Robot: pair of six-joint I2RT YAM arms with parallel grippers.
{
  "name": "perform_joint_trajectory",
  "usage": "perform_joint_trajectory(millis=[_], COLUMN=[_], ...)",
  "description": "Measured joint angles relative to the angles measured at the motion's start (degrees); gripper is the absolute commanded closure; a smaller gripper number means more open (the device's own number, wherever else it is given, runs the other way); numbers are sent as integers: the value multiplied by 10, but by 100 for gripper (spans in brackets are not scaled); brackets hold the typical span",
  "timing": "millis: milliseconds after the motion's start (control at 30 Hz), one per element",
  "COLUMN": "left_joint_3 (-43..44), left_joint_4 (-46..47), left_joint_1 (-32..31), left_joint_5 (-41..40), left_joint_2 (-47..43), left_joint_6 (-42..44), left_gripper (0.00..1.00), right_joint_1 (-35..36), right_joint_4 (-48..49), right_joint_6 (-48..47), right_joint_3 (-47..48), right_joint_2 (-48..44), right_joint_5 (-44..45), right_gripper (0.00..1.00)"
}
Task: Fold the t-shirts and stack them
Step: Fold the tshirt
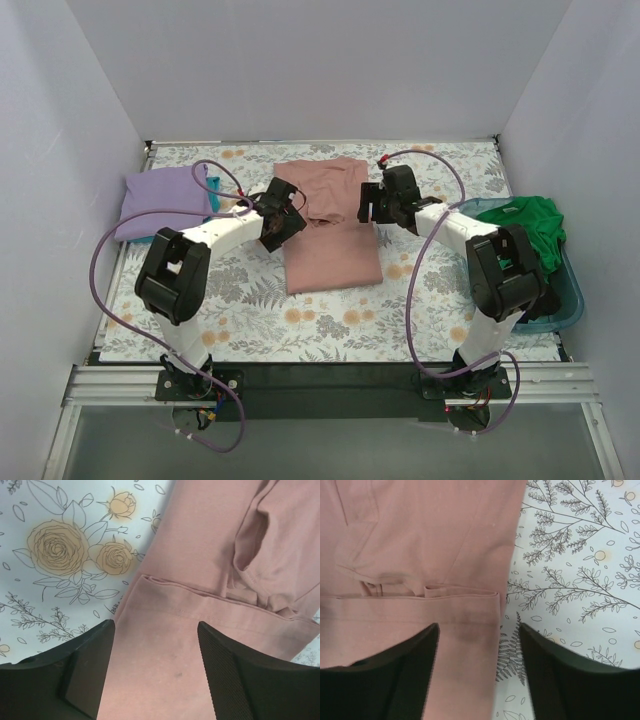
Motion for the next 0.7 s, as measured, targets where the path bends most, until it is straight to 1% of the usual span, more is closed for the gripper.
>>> perform_joint_trajectory(millis=[33,133,167,200,267,433,567,667,700], left_joint_3=[0,-10,-22,-37,-77,-197,-279,-325,-336], left_joint_4=[3,10,15,17,24,40,50,63,73], left_joint_1=[0,1,1,1,1,-2,-9,-13,-13], left_joint_5=[2,11,16,23,38,83,122,160,173], left_joint_2=[-2,-23,-38,-58,-107,-223,-262,-271,-272], left_joint_6=[3,9,10,12,14,13,8,7,7], left_gripper=[26,20,16,9,8,7,7,7,7], right_joint_1=[-2,-5,-6,-7,-7,-7,-7,-7,-7], right_joint_4=[3,3,0,3,2,4,26,39,58], right_joint_6=[-3,-10,-11,-11,-7,23,57,78,84], right_joint_3=[1,-2,-7,-21,-61,-218,-337,-397,-414], right_joint_2=[-1,-8,-17,-32,-76,-240,-342,-380,-386], right_joint_5=[-5,-23,-32,-44,-65,-104,-130,-131,-133], right_gripper=[3,2,2,2,2,2,2,2,2])
